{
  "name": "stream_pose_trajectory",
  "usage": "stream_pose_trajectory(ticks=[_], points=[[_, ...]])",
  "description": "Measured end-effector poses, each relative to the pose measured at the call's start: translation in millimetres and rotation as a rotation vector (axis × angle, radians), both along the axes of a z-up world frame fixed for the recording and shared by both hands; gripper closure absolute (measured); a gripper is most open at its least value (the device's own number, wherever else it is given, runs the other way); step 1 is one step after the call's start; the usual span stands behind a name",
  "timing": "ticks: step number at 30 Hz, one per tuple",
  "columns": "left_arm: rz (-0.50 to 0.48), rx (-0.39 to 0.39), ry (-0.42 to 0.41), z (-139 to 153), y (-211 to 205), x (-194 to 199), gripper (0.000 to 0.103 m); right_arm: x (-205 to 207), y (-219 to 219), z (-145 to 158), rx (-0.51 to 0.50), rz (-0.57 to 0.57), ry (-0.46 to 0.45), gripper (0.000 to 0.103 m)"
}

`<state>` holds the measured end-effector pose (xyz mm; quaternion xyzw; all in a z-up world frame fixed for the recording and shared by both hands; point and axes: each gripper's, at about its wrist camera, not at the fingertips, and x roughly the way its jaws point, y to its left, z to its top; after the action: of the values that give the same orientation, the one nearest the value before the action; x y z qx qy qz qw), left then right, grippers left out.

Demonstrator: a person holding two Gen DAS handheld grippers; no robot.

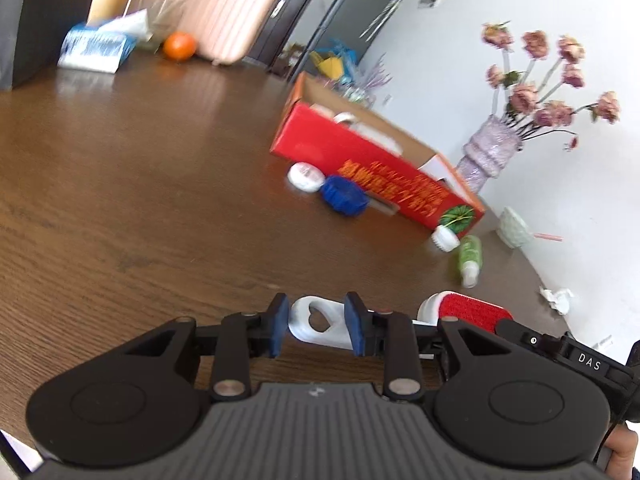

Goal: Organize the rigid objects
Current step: 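Lift the lint brush with both grippers and carry it over the box, then lower the lint brush into the box and open both grippers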

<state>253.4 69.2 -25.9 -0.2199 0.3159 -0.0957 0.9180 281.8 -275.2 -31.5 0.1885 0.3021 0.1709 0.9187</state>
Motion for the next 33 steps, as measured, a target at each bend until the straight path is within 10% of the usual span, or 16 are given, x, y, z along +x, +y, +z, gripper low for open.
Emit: stream_pose_trajectory(ticks=[10,21,33], points=[[-0.031,0.032,-0.153,54,-18,26,0.072,-4,-16,43,0.026,-0.048,-0.117,0.048],[-0.046,0.086,-0.271,131,-29,149,0.072,114,-24,121,0.048,-0.051,-0.190,0.048],[-0.091,0.068,0.035,82,-16,288,0.070,264,-13,99,0.019,-0.043,0.059,0.049]])
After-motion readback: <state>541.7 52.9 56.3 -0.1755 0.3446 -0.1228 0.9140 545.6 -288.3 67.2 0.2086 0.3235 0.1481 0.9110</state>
